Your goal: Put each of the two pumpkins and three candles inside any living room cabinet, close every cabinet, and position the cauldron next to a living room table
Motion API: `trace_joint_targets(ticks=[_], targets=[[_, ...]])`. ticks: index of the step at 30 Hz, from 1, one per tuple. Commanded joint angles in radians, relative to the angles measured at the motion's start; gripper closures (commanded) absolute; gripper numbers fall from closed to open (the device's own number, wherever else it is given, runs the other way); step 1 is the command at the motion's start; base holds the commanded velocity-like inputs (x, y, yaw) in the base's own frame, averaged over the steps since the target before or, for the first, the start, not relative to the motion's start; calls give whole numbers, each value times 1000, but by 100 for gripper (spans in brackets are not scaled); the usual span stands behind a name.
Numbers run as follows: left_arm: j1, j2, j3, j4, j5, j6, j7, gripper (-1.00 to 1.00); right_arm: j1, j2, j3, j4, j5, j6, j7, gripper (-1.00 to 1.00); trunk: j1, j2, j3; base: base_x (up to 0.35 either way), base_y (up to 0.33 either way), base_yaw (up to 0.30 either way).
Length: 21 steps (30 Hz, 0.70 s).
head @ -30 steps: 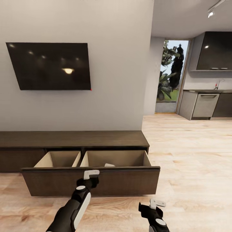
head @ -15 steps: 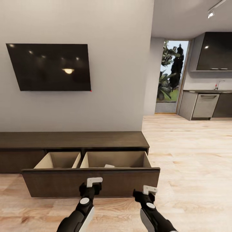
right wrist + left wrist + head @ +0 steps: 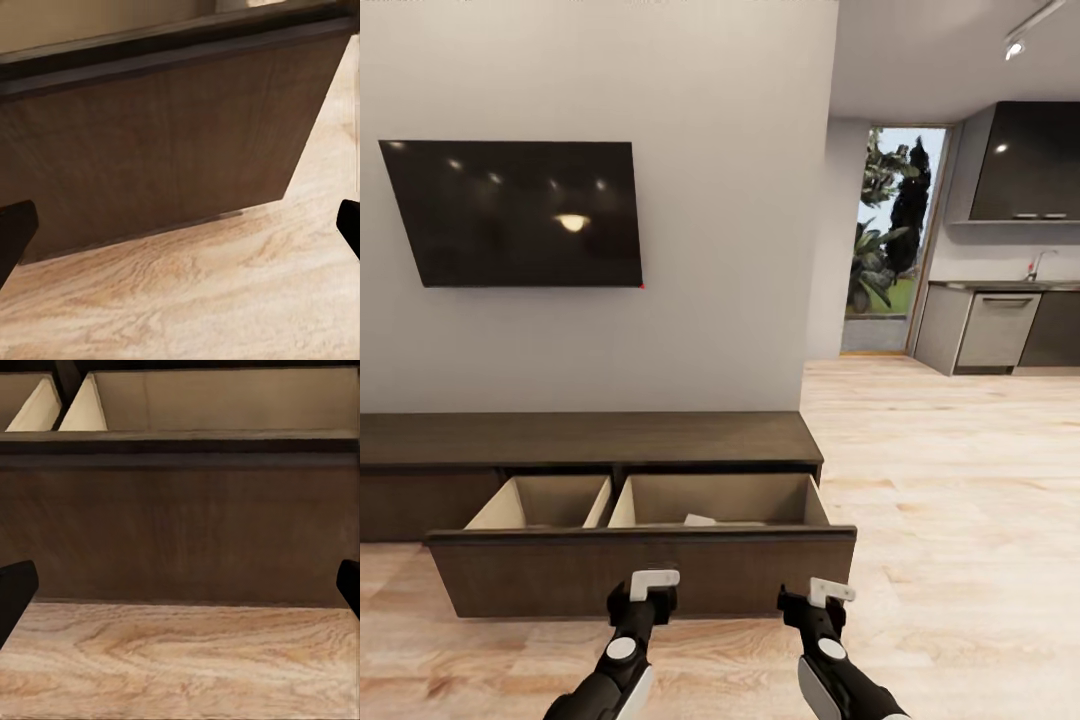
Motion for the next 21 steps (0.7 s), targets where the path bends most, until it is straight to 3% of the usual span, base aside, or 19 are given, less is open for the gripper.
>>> trace_joint_targets(ticks=[1, 6, 16, 21], targets=[[-1, 1, -5, 26, 10, 2, -12, -100, -1, -1, 9, 21, -10, -23, -6, -100, -4, 7, 2, 0, 0, 0], [-2, 1, -4, 142, 11, -33, -75, -100, -1, 3, 14, 103, -7, -97, -6, -100, -23, 42, 18, 0, 0, 0], [-2, 1, 1, 208, 14, -77, -87, -100, -1, 3, 17, 149, -7, -112, -6, -100, -62, 112, 49, 0, 0, 0], [-2, 1, 7, 211, 15, -91, -87, -100, -1, 5, 68, 188, 12, -114, -7, -100, -81, 147, 65, 0, 0, 0]])
